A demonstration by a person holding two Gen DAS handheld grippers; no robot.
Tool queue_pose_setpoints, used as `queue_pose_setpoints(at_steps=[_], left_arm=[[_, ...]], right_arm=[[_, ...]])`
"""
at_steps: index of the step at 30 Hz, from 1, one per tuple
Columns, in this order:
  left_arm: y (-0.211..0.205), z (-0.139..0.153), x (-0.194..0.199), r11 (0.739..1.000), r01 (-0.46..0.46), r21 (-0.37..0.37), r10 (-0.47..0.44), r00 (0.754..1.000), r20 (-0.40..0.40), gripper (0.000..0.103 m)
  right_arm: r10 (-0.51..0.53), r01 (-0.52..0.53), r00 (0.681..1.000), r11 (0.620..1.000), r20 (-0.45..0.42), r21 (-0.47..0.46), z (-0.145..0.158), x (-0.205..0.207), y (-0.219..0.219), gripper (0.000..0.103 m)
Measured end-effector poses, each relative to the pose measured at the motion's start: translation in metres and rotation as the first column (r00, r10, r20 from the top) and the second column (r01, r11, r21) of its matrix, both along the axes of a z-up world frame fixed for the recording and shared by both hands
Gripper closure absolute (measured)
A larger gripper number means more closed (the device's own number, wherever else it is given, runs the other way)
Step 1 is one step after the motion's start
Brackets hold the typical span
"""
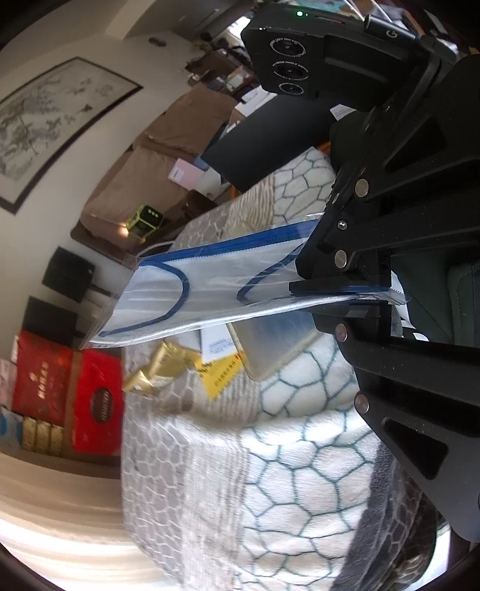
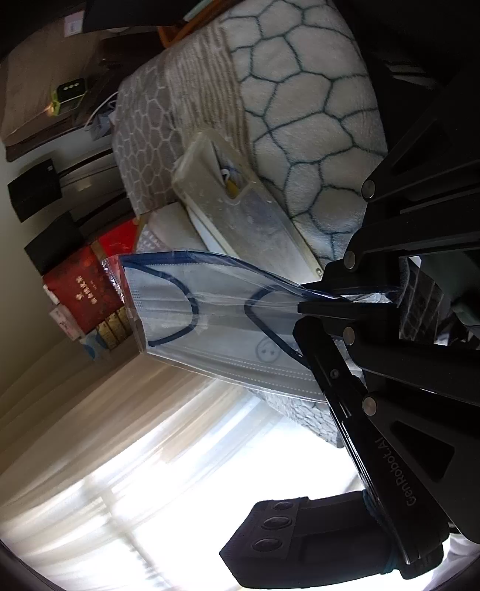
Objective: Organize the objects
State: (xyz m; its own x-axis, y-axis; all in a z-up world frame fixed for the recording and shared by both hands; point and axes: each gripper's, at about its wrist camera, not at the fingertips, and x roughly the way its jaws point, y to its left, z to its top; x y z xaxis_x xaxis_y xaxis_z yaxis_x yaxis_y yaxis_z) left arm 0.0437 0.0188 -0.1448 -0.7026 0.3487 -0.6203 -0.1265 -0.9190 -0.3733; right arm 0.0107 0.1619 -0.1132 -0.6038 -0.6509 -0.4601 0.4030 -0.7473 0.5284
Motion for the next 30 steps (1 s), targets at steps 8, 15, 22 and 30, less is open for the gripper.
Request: queue_pose_setpoints(at_steps=[8, 15, 22, 30], left_arm=[[0.013, 0.024, 0.006, 0.996, 0.057, -0.061, -0.062, 0.995, -0.077, 0.101], [0.037, 0.028, 0.01, 0.988, 0.096, -0.12, -0.11, 0.987, -0.118, 0.102], [0.044, 0.04, 0.015, 0.986, 0.09, -0.138, -0.111, 0.981, -0.158, 0.102], [0.044, 0.055, 0.019, 0.986, 0.071, -0.153, -0.103, 0.971, -0.214, 0.102]], right_arm=[[0.008, -0.003, 0.996, 0.998, -0.091, 0.056, 0.018, 0.001, 0.013, 0.101], [0.006, 0.0, 0.997, 0.997, -0.074, 0.071, 0.015, -0.005, 0.031, 0.101], [-0.001, 0.009, 0.993, 0.997, -0.115, 0.074, 0.031, -0.001, 0.034, 0.101], [0.041, -0.012, 0.978, 0.99, -0.206, 0.138, 0.049, 0.003, 0.031, 0.101]])
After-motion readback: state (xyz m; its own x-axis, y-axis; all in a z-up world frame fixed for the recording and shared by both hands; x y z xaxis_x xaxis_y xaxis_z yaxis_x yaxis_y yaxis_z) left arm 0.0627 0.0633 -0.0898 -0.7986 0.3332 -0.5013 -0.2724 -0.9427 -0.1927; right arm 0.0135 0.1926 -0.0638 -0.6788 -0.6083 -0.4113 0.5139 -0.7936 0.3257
